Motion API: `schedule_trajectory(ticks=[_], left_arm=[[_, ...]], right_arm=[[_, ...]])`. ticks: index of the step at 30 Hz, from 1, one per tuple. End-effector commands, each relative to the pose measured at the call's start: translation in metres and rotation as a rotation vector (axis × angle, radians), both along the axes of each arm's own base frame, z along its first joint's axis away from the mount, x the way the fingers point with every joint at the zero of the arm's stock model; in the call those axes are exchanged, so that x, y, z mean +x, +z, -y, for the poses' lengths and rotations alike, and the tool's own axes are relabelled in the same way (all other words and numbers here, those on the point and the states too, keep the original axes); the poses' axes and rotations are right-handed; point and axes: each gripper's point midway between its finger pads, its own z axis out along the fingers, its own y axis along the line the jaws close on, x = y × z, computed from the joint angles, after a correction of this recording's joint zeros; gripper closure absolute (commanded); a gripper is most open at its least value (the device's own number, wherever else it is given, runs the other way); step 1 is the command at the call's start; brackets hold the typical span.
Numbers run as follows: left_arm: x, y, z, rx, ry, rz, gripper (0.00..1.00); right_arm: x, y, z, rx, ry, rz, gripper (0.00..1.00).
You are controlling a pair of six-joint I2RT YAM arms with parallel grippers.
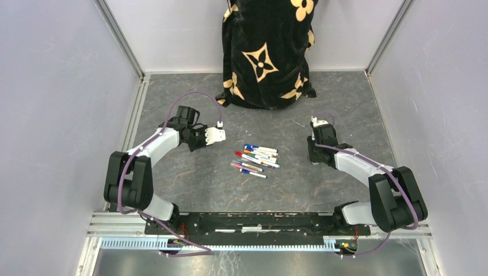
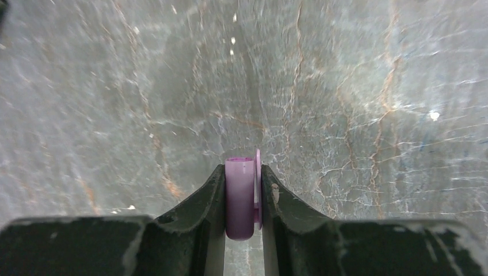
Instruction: Open the pen caps
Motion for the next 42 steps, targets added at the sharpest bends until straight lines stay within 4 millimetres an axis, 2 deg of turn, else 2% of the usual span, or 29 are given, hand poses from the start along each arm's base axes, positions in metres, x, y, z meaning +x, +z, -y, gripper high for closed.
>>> schedule_trajectory(ticks=[1, 3, 6, 7, 11, 12, 13, 16, 18, 22, 25, 31, 35, 42], left_arm=[[0.013, -0.025, -0.022, 0.043, 0.114, -0.003, 0.89], [0.015, -0.032, -0.022, 0.038, 0.129, -0.018, 0.8], [0.012, -0.032, -0.016, 0.0, 0.136, -0.04, 0.48], [0.012, -0.029, -0.013, -0.018, 0.141, -0.041, 0.42], [0.01, -0.008, -0.004, -0.115, 0.176, -0.091, 0.15], [0.014, 0.004, -0.001, -0.145, 0.188, -0.097, 0.03], [0.015, 0.014, 0.001, -0.17, 0.203, -0.113, 0.01], [0.029, 0.052, 0.003, -0.237, 0.286, -0.109, 0.0], [0.039, 0.078, -0.001, -0.28, 0.368, -0.101, 0.0], [0.05, 0.128, -0.011, -0.35, 0.49, -0.08, 0.0], [0.045, 0.147, -0.016, -0.366, 0.514, -0.096, 0.0], [0.019, 0.16, -0.007, -0.41, 0.484, -0.208, 0.0], [0.003, 0.164, -0.003, -0.416, 0.45, -0.24, 0.0], [-0.006, 0.173, -0.001, -0.423, 0.423, -0.223, 0.0]], right_arm=[[0.012, 0.008, 0.03, -0.073, -0.141, 0.1, 0.83], [0.012, 0.004, 0.031, -0.089, -0.131, 0.082, 0.69], [0.012, 0.0, 0.032, -0.106, -0.12, 0.065, 0.58], [0.012, 0.001, 0.032, -0.107, -0.119, 0.069, 0.53], [0.018, 0.017, 0.029, -0.09, -0.105, 0.12, 0.4], [0.021, 0.024, 0.026, -0.079, -0.093, 0.14, 0.38], [0.026, 0.034, 0.02, -0.064, -0.073, 0.174, 0.36], [0.041, 0.061, -0.006, -0.018, 0.03, 0.264, 0.33], [0.048, 0.073, -0.039, 0.043, 0.172, 0.3, 0.34], [0.053, 0.076, -0.105, 0.139, 0.445, 0.298, 0.4], [0.057, 0.07, -0.141, 0.196, 0.577, 0.29, 0.46], [0.064, 0.046, -0.178, 0.199, 0.713, 0.224, 0.58], [0.06, 0.034, -0.192, 0.187, 0.765, 0.197, 0.58], [0.052, 0.017, -0.194, 0.175, 0.778, 0.167, 0.6]])
